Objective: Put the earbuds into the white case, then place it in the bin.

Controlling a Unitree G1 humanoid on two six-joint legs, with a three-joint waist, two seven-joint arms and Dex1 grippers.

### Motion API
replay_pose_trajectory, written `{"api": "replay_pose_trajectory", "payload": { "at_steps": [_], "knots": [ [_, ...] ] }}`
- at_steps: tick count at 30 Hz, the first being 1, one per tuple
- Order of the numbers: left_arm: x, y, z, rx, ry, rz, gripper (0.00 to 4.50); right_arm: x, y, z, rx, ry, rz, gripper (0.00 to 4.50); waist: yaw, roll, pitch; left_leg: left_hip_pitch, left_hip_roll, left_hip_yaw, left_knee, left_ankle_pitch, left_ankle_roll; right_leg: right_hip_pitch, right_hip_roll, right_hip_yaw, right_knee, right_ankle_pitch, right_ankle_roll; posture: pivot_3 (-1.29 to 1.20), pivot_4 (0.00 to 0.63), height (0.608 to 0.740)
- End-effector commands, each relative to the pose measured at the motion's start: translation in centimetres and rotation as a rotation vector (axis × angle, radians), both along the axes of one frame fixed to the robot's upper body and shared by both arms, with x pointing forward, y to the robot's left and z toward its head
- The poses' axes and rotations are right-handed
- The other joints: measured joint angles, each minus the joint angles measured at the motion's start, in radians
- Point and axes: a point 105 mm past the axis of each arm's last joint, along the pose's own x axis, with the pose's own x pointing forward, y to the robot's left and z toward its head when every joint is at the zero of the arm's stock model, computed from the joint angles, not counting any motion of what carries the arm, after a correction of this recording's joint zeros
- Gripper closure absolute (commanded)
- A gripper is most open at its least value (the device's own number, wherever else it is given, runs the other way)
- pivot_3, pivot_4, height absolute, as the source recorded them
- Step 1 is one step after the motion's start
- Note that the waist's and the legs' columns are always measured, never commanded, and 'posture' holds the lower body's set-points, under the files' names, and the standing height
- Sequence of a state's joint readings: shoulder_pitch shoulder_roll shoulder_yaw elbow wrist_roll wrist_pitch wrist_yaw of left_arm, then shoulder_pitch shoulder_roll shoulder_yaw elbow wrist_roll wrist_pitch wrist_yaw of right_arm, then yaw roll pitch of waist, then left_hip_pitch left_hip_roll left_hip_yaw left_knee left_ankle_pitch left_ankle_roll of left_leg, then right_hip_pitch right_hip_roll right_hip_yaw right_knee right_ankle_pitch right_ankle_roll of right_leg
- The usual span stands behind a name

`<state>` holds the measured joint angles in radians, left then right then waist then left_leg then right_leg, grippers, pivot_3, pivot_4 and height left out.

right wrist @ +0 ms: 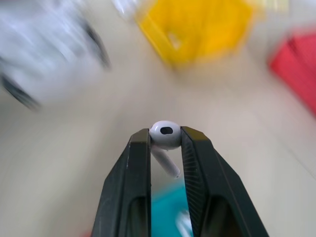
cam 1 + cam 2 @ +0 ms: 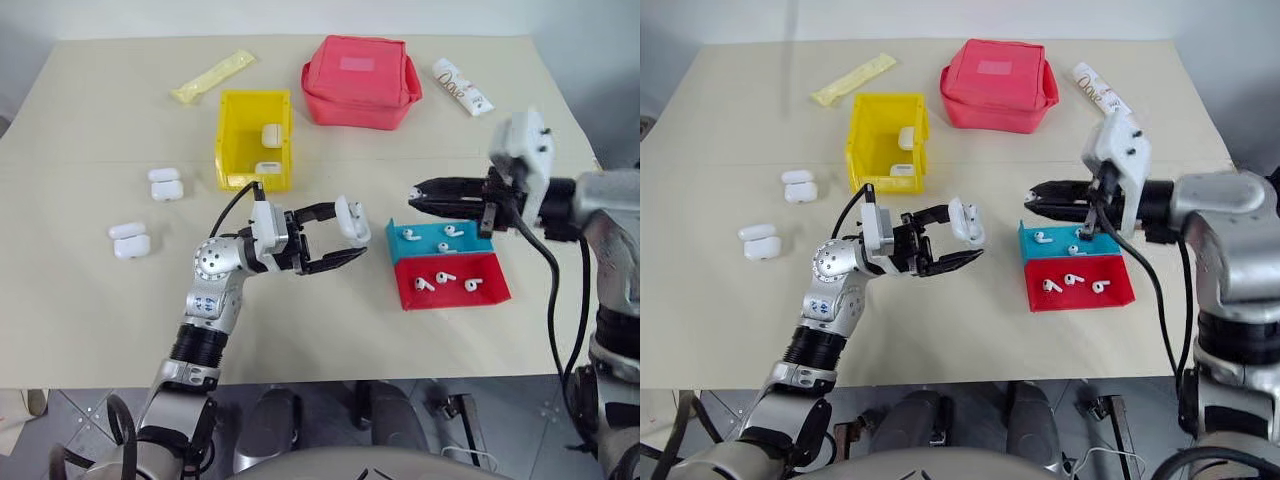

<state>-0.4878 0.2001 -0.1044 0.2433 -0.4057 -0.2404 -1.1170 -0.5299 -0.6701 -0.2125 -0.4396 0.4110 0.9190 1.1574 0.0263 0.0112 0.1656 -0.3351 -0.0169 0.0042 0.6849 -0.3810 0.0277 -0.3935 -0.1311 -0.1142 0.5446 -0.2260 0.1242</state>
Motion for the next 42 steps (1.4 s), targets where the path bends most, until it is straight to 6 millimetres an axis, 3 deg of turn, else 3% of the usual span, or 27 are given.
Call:
{"api": "replay_pose_trajectory", "payload": {
  "at_steps": [1,5,10,26,42],
  "knots": [
    [-0.2,-0.7,1.0,-0.021,-0.026,-0.063,1.74,-2.1,1.3,1.9,0.156,-0.069,0.025,4.01,0.000,0.000,0.000,0.000,0.000,0.000,0.000,0.000,0.000,0.000,0.000,0.000,0.001,0.000,0.000,0.00,0.150,0.740],
    [-0.1,-1.1,1.2,-0.019,-0.025,-0.099,1.74,-3.6,2.8,2.8,0.323,-0.060,0.068,4.01,0.000,0.000,0.000,0.000,0.000,0.000,0.000,0.000,0.000,-0.001,-0.001,0.001,0.003,0.000,0.000,0.00,0.150,0.740],
    [0.3,-1.9,2.6,-0.066,-0.018,-0.126,1.74,-4.9,4.9,2.2,0.470,0.043,0.124,4.01,0.001,0.000,0.000,0.000,-0.002,-0.001,0.000,0.000,0.001,-0.002,-0.001,0.001,0.004,0.000,-0.001,0.00,0.150,0.740],
    [-0.2,-1.8,3.8,-0.108,-0.017,-0.153,1.74,-4.0,4.2,-0.1,0.491,0.111,0.034,4.01,-0.001,0.000,0.000,0.000,-0.002,0.001,0.000,0.000,0.004,-0.002,-0.001,0.003,0.004,-0.001,-0.001,0.00,0.150,0.740],
    [-1.0,-1.3,2.4,-0.066,-0.009,-0.180,1.74,-4.2,4.7,1.8,0.505,0.050,0.077,4.01,0.000,0.000,0.000,0.000,-0.002,0.000,0.000,0.000,0.004,-0.002,-0.001,0.003,0.004,-0.001,-0.001,0.00,0.150,0.740]
  ]
}}
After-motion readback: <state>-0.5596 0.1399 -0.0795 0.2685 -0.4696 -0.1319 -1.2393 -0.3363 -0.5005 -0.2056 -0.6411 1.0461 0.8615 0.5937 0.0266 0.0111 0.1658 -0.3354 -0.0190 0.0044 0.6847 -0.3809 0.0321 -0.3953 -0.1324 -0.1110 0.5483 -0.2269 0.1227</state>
